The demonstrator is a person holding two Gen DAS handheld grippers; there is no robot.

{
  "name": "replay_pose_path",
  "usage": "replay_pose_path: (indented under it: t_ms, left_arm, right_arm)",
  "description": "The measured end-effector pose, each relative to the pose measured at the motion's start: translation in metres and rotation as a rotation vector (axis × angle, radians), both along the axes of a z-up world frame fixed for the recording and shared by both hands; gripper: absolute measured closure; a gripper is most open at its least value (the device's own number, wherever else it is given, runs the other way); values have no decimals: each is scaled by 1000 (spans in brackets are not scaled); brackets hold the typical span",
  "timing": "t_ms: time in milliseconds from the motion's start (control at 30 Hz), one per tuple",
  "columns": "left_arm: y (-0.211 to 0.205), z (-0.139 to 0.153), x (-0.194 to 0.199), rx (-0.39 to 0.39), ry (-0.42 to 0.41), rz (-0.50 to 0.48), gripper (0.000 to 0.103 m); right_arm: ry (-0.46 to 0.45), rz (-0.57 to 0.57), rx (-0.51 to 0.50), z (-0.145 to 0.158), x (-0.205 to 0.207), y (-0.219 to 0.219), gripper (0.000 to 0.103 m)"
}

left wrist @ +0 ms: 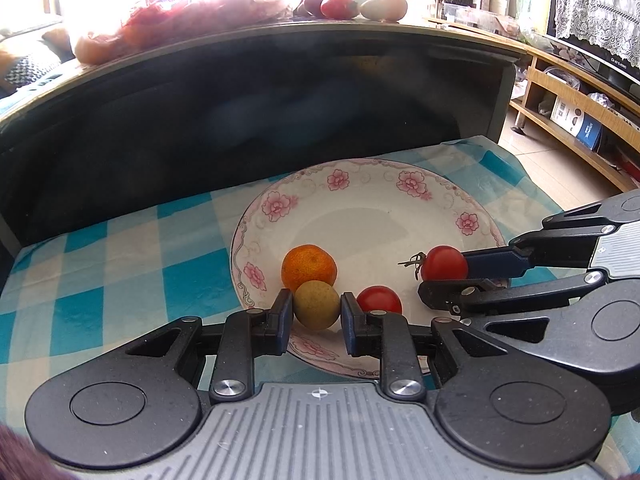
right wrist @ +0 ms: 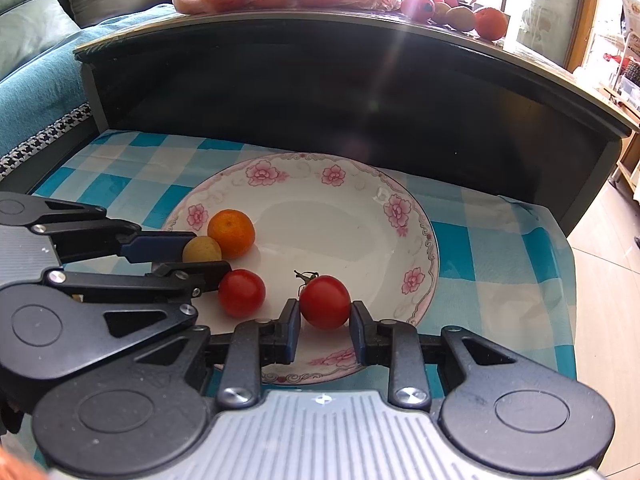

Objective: Organize fruits
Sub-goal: 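Open the left tool to drop the tan fruit while the right tool drops the tomato into the bowl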

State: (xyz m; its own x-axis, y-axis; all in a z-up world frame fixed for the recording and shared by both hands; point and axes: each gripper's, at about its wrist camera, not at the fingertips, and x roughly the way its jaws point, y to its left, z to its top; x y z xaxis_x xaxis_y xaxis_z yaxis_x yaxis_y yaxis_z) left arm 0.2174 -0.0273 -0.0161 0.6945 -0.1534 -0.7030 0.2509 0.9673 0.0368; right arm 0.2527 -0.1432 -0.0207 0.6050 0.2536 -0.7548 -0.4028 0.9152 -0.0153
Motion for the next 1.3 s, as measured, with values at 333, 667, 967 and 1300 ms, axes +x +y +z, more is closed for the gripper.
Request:
replay_pose_path:
  t_ms: [333,667,967,1300]
  left_arm:
    - [1,3,-1,7,-6,6,67]
    - [2,12,-4,15,-23,14,61]
    - [3,20,-9,18,-38,15,58]
    - [4,31,-20,20,-61,18,55]
  right_arm:
    - [-3,-6,0,0,0,0,72]
    - [-24,-9,-2,8,-4,-1,72]
    - [-40,-12,-6,16,-9,0,72]
    - [-62,-14,-7,27,-17,1,72]
